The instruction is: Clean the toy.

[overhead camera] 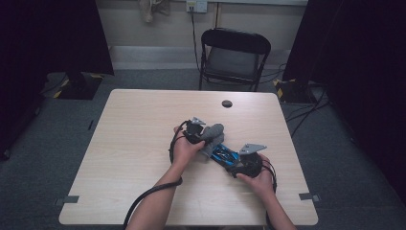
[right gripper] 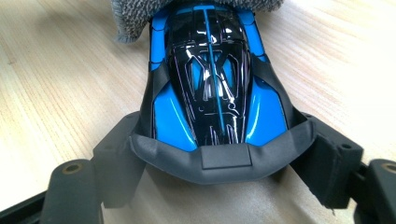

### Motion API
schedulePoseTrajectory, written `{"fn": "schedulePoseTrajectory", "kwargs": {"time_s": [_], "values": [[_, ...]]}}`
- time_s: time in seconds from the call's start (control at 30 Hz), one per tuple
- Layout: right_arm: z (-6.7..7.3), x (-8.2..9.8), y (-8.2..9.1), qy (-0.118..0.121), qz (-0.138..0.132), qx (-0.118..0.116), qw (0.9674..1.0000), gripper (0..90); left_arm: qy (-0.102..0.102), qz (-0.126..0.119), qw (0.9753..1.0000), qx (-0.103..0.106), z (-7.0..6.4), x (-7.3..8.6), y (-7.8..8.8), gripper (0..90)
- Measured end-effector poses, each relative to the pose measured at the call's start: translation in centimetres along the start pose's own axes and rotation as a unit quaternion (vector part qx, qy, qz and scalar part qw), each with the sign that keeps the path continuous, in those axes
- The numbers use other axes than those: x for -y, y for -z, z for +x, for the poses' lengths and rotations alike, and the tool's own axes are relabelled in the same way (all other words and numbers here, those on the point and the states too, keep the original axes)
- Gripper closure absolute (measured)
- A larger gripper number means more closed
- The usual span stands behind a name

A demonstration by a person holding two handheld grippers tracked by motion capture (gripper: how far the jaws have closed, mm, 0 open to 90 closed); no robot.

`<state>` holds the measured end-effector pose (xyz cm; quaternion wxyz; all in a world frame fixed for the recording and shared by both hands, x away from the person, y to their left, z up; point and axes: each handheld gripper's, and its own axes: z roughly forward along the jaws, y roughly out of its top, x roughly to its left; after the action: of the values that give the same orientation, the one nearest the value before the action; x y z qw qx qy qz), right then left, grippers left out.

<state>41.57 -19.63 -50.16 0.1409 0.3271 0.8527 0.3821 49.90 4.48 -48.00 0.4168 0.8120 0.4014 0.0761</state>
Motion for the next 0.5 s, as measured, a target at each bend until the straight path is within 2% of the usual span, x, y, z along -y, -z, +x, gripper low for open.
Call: {"fn": "schedulePoseTrajectory", "kwargs": {"time_s": [0.33, 0.4, 0.5], "values": [[0.0, 0.0, 0.0, 0.000, 0.000, 0.000, 1.0000, 24.4, 0.006, 0.003, 0.9998, -0.019, 0.8, 0.2, 0.1, 70.7], [0.0, 0.0, 0.0, 0.000, 0.000, 0.000, 1.0000, 24.4, 0.014, 0.000, 0.9997, -0.018, 1.0, 0.4, 0.1, 70.7], [0.0, 0.0, 0.0, 0.000, 0.000, 0.000, 1.0000, 24.4, 0.015, 0.001, 0.9997, -0.020, 1.3, 0.4, 0.2, 70.7]]}}
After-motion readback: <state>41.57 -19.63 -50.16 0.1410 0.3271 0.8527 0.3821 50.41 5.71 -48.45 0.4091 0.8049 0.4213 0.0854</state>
